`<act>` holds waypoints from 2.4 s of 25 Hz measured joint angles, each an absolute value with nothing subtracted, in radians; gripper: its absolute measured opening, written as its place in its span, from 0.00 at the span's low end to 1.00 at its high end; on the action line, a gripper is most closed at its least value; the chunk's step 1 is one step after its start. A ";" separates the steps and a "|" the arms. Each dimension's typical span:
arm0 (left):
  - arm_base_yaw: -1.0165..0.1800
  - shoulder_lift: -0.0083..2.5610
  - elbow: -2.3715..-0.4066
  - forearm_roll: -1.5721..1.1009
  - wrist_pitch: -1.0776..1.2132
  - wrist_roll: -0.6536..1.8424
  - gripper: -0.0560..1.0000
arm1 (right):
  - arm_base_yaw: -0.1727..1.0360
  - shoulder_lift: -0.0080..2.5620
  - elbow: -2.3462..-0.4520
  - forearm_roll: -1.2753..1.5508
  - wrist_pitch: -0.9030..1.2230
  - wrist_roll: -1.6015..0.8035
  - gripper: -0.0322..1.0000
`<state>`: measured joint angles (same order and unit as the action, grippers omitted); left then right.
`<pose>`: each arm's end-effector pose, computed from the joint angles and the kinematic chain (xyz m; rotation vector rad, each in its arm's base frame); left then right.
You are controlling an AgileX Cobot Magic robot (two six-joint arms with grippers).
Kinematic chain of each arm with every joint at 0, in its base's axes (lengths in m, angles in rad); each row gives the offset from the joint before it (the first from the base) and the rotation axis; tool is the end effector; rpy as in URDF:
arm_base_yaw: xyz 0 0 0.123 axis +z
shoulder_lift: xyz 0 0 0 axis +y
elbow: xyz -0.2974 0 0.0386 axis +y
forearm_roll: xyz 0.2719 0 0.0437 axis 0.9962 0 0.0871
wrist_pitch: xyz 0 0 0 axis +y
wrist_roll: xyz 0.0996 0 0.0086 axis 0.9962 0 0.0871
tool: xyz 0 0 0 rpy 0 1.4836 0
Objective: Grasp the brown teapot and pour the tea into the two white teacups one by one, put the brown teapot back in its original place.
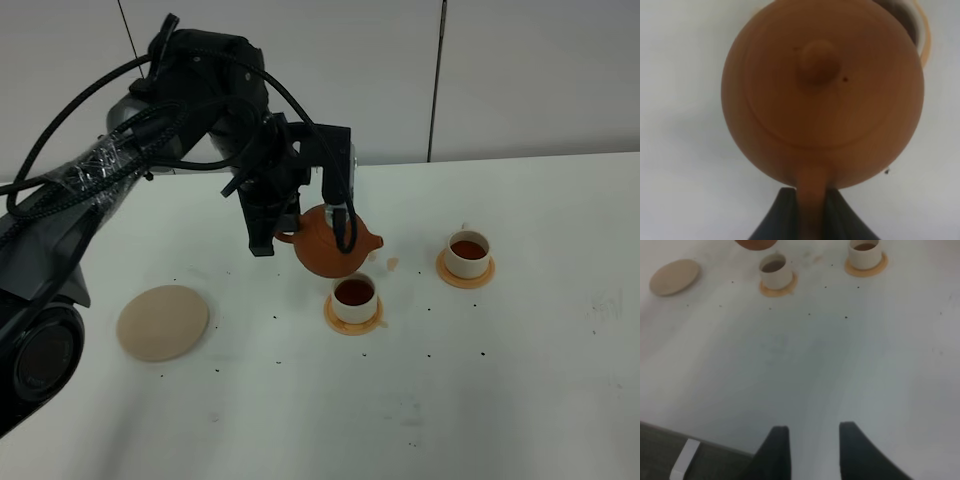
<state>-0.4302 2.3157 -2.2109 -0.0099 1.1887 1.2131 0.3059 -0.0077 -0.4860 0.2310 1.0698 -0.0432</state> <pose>0.4909 -0.2263 0.2370 2.0449 1.9056 0.1838 0.0015 0.0216 0.2815 -0.3699 2.0331 0.4396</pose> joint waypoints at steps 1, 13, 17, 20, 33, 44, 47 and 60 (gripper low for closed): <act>-0.422 2.316 -2.211 -0.027 1.189 1.211 0.21 | 0.306 -0.008 -0.486 0.231 1.070 -0.043 0.26; -0.277 2.316 -2.211 -0.264 1.189 1.365 0.21 | 0.306 -0.008 -0.486 0.231 1.070 -0.043 0.26; -0.240 2.316 -2.211 -0.301 1.189 1.463 0.21 | 0.306 -0.008 -0.486 0.231 1.070 -0.043 0.26; -0.229 2.316 -2.211 -0.312 1.189 1.499 0.21 | 0.306 -0.008 -0.486 0.231 1.070 -0.043 0.26; -0.230 2.321 -2.211 -0.337 1.189 1.515 0.21 | 0.306 -0.008 -0.486 0.231 1.070 -0.043 0.26; -0.227 2.321 -2.207 -0.325 1.189 1.516 0.21 | 0.306 -0.008 -0.486 0.231 1.070 -0.043 0.26; -0.208 2.300 -2.154 -0.329 1.188 1.532 0.21 | 0.306 -0.008 -0.486 0.231 1.070 -0.043 0.26; -0.036 2.117 -1.825 -0.321 1.187 1.714 0.21 | 0.306 -0.008 -0.486 0.231 1.070 -0.043 0.26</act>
